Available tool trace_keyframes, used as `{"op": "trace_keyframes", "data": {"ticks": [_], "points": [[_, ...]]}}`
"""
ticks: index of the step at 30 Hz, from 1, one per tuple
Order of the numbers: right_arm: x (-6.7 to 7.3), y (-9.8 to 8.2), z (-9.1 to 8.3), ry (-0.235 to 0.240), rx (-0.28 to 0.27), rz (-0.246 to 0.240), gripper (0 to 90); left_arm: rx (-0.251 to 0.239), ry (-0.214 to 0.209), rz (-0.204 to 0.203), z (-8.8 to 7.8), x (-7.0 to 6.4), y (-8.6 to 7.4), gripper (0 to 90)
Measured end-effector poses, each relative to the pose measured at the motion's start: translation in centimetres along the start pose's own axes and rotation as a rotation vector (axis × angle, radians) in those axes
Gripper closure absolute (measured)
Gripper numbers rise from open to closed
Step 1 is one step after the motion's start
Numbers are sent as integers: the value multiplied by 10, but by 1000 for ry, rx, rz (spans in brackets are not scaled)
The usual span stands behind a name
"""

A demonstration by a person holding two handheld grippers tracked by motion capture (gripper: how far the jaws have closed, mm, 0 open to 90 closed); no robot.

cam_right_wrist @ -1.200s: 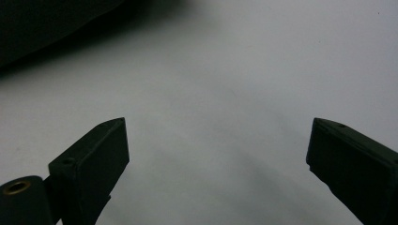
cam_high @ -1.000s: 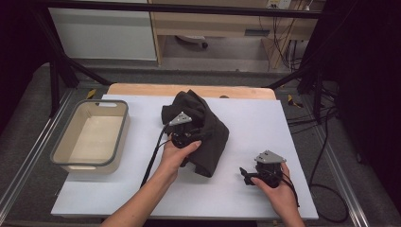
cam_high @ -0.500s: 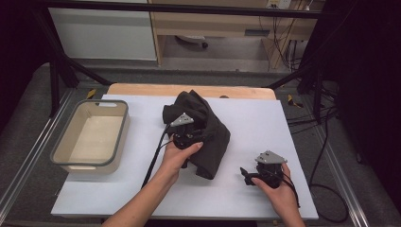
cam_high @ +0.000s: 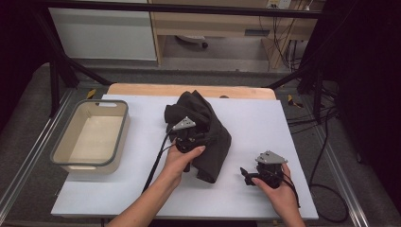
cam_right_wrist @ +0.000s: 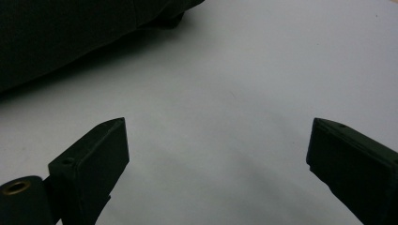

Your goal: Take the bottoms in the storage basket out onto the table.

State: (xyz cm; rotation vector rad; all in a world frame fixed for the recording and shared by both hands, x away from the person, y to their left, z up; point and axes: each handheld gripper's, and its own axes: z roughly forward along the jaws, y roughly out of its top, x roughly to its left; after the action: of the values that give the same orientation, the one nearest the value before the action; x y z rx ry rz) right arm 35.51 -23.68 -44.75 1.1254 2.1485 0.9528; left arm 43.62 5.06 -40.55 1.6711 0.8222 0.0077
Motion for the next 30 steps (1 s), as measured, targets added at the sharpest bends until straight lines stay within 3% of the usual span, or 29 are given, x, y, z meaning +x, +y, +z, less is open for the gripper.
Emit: {"op": "trace_keyframes", "data": {"ticks": [6,9,18,30], "points": [[1,0,0,-1,2,-1,68,-1,-12,-5,1,-2,-4,725],[1,0,-1,11,-9,1,66,-11,-38,-68,-2,0,-8,725],[2,1,0,13,-8,-9,66,9,-30,-29,-5,-3,-12,725],[4,0,2,10,5,-15,66,25,-52,-33,-16,-8,-19,727]]}}
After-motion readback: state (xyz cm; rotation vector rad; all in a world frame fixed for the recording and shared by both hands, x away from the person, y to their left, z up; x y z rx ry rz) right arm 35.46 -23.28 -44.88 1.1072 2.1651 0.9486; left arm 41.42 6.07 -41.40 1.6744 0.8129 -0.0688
